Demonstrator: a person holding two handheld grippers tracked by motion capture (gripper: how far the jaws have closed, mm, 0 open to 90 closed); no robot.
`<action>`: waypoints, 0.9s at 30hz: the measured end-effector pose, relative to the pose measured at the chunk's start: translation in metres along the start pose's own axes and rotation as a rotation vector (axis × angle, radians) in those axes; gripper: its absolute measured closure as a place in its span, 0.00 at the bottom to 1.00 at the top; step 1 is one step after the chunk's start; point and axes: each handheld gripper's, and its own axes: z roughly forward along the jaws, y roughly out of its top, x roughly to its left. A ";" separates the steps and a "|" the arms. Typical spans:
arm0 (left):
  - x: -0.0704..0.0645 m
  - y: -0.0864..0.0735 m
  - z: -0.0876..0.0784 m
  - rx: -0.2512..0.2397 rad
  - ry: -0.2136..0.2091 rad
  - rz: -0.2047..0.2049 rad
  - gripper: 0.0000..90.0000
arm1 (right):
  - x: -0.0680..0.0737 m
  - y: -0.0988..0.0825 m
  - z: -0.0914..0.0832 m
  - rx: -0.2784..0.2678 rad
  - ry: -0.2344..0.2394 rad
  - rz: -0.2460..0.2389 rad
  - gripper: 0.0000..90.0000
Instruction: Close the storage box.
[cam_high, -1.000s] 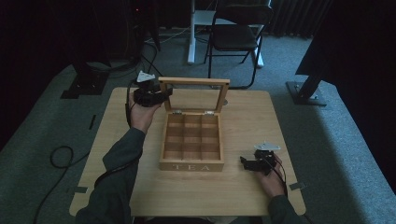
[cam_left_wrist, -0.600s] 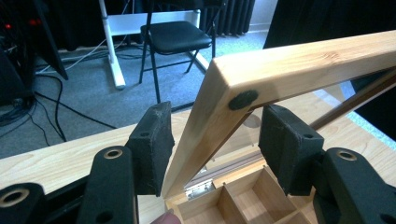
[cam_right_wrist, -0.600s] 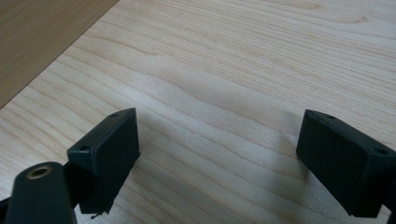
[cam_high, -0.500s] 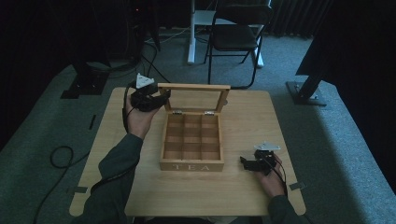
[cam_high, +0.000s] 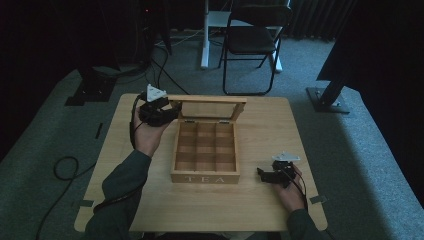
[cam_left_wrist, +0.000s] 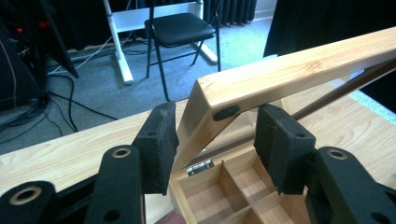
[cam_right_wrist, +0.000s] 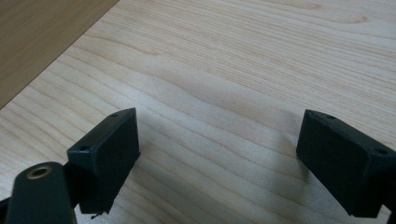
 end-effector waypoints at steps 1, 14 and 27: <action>-0.001 -0.001 -0.001 0.000 -0.008 0.001 0.55 | 0.000 0.000 0.000 0.000 0.000 -0.001 0.14; -0.010 -0.015 -0.013 0.023 -0.009 0.020 0.55 | 0.000 0.000 0.000 -0.001 -0.001 -0.001 0.14; -0.014 -0.032 -0.022 0.036 -0.030 -0.005 0.55 | 0.000 0.000 0.000 -0.002 0.000 0.000 0.14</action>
